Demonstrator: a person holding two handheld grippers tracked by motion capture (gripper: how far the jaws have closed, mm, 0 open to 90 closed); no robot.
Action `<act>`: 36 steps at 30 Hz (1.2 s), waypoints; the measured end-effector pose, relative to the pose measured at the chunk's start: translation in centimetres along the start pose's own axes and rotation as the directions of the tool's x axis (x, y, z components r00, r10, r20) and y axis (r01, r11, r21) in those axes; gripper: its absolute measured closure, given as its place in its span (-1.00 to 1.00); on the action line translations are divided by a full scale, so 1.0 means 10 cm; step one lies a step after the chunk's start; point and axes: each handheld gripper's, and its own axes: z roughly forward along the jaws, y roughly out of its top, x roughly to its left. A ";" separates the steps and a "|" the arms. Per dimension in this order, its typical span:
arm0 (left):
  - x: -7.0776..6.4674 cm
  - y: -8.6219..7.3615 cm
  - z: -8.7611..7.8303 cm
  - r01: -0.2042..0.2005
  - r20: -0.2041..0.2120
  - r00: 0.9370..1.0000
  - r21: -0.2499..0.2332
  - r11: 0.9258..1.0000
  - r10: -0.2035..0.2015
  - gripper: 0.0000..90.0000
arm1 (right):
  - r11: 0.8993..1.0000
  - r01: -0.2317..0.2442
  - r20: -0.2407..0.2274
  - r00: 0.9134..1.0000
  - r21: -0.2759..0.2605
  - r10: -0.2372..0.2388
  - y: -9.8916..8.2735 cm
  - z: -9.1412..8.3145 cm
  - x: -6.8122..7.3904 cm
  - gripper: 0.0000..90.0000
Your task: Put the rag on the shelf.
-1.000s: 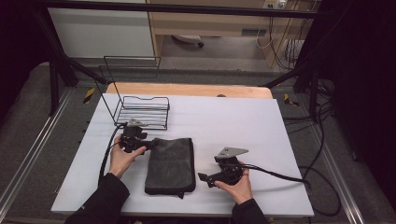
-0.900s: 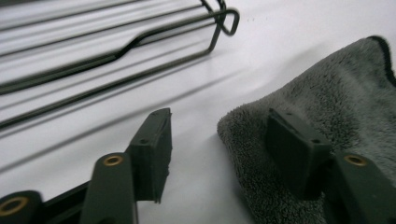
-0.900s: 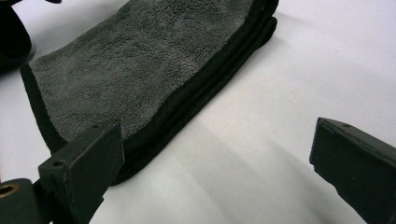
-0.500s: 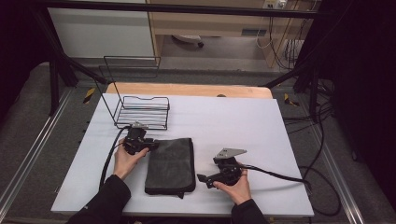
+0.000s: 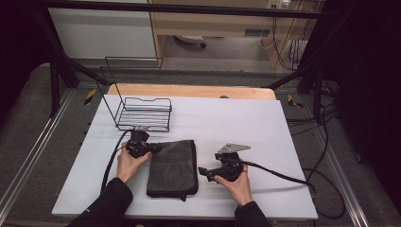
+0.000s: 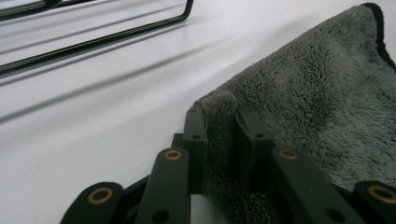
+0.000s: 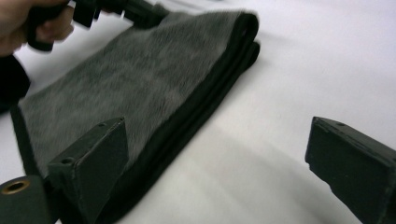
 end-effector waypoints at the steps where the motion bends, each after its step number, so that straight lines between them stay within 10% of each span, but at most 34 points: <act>1: 0.00 0.00 0.00 -0.003 -0.003 1.000 -0.001 1.000 0.003 0.69 | 1.000 0.012 0.010 1.000 0.003 -0.012 0.03 0.02 0.00 -0.84; 16: -0.01 -0.01 0.01 -0.022 -0.006 1.000 -0.010 1.000 0.022 0.70 | 0.999 -0.038 0.102 0.994 0.027 0.035 0.60 0.61 -0.11 -0.46; 36: 0.01 -0.02 0.01 -0.025 0.005 1.000 -0.018 1.000 0.025 0.69 | 0.988 -0.101 0.067 0.993 0.120 0.093 0.57 0.86 -0.16 0.41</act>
